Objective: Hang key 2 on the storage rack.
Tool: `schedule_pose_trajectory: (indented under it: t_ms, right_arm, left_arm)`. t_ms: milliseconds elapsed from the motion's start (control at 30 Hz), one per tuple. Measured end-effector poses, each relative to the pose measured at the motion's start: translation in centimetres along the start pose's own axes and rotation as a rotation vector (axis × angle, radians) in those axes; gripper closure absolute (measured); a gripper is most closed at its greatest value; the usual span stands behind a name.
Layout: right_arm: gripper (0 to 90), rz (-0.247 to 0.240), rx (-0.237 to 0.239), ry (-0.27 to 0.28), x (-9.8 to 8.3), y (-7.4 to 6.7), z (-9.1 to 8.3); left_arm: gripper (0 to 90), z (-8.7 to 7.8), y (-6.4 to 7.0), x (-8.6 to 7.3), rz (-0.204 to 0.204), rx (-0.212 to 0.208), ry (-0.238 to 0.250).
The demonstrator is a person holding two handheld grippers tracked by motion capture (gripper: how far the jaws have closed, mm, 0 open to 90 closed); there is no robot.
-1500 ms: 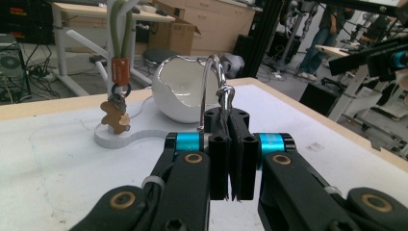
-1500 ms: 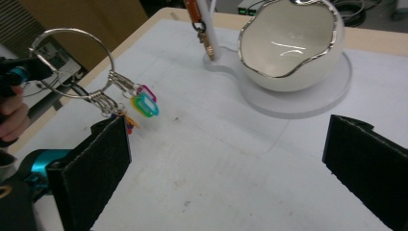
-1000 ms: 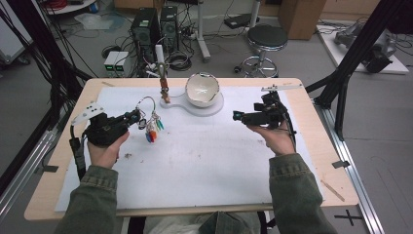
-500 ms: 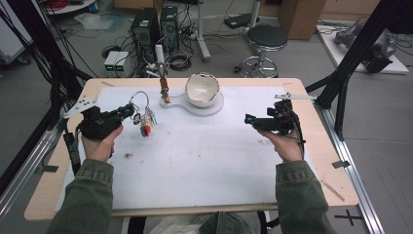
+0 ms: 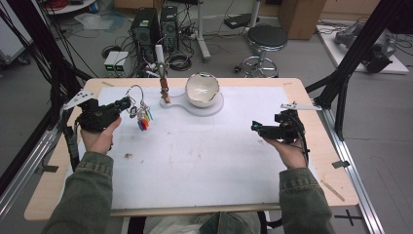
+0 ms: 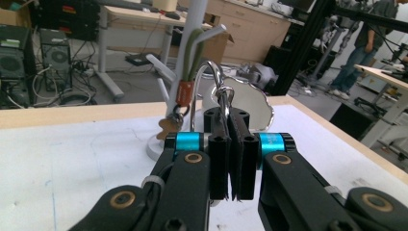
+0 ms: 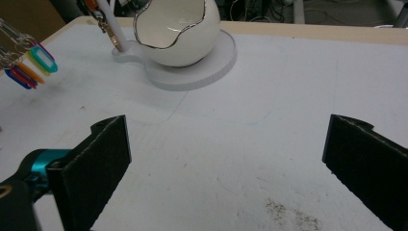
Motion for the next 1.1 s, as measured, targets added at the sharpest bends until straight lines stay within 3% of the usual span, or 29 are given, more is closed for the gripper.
schedule_pose_trajectory:
  t_ms: [267,533,967,1100]
  right_arm:
    - [1.9,0.013,-0.015,0.030,-0.8,1.1,-0.6]
    - [1.9,0.034,-0.025,0.040,-1.9,2.2,-1.0]
    - [1.9,-0.001,-0.046,0.078,-3.3,3.5,-1.9]
    - [1.9,-0.019,-0.080,0.097,-3.9,4.0,-2.1]
  left_arm:
    - [87.0,0.7,-1.5,0.5,-0.030,0.046,-0.001]
    - [87.0,1.6,-1.7,1.2,-0.034,0.045,-0.019]
    - [87.0,3.2,-2.9,2.8,-0.016,0.091,-0.021]
    - [87.0,3.6,-3.4,3.1,-0.028,0.118,-0.010]
Point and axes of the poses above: each handheld gripper's, and its own axes: z roughly forward along the jaws, x roughly out of its top, y roughly to its right, the point moved 9 cm from there along z, roughly forward along the jaws, and after that the axes turned 13 degrees about y, right-handed, at the moved point
